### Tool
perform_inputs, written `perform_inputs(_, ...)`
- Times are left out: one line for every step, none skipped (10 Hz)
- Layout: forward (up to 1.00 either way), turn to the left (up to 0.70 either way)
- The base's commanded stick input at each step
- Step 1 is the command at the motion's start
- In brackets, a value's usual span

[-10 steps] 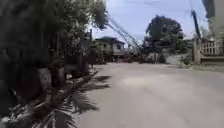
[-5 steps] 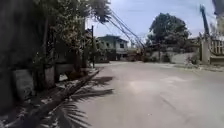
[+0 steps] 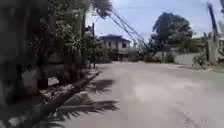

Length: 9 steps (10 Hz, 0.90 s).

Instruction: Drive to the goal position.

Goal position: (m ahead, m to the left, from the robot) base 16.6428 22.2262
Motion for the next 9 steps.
perform_inputs(1.0, -0.02)
perform_inputs(1.0, -0.02)
perform_inputs(1.0, -0.03)
perform_inputs(1.0, -0.06)
perform_inputs(1.0, -0.16)
perform_inputs(1.0, -0.38)
perform_inputs(1.0, -0.38)
perform_inputs(1.0, -0.38)
perform_inputs(1.0, -0.34)
